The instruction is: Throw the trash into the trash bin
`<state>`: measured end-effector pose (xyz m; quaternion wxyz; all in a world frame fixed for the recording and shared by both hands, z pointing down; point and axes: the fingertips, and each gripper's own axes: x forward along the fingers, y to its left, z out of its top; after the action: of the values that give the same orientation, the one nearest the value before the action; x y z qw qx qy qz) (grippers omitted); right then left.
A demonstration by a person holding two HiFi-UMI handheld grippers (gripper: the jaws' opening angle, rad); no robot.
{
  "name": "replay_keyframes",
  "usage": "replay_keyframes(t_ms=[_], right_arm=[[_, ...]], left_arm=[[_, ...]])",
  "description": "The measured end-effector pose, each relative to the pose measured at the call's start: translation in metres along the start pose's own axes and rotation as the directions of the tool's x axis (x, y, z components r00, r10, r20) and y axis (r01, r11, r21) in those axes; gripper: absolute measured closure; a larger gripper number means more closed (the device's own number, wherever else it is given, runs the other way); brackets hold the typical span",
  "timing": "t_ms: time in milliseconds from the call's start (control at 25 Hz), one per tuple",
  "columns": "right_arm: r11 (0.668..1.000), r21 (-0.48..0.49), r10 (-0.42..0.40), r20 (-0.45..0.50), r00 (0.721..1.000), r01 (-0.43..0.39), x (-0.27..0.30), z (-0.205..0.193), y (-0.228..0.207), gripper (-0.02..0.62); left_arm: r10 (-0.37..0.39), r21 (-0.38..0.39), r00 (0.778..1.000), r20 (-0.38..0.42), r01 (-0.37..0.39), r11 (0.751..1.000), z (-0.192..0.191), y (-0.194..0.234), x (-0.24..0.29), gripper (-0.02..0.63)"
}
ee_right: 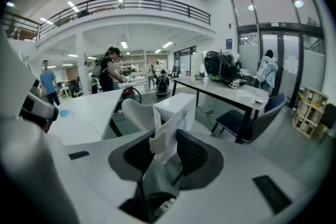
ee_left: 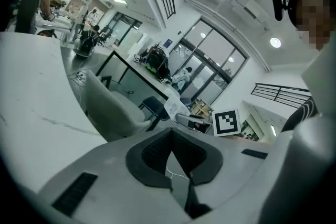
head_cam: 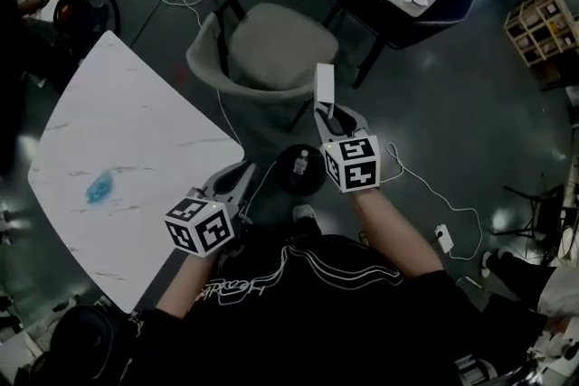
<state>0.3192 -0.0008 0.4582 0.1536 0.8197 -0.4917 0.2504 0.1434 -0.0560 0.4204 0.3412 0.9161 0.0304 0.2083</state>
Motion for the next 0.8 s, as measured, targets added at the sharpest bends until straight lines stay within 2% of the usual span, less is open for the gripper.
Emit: replay_keyframes(t_ms=[160, 360, 600, 800], right_arm=[[0.995, 0.077, -0.066, -0.052, 0.996, 0.070, -0.024, -0.053, -0.054, 0.456], [0.985, 0.147, -0.073, -0.123, 0.990, 0.091, -0.034, -0.120, -0.091, 0.459], [0.968, 0.247, 0.006, -0.224, 0.975, 0.050, 0.001, -0.206, -0.097, 0.460], [0.944, 0.331, 0.113, -0.331, 0.937, 0.003, 0.034, -0.286, -0.073, 0.459]], left_arm=[[-0.049, 0.013, 0.994, -0.093, 0.051, 0.999, -0.028, -0.027, 0.047, 0.601], [-0.065, 0.008, 0.980, -0.188, 0.068, 0.998, -0.067, -0.049, 0.091, 0.601], [-0.034, -0.025, 0.959, -0.283, 0.028, 0.999, -0.117, -0.037, 0.127, 0.601], [0.037, -0.045, 0.931, -0.362, -0.057, 0.997, -0.170, -0.004, 0.129, 0.601]])
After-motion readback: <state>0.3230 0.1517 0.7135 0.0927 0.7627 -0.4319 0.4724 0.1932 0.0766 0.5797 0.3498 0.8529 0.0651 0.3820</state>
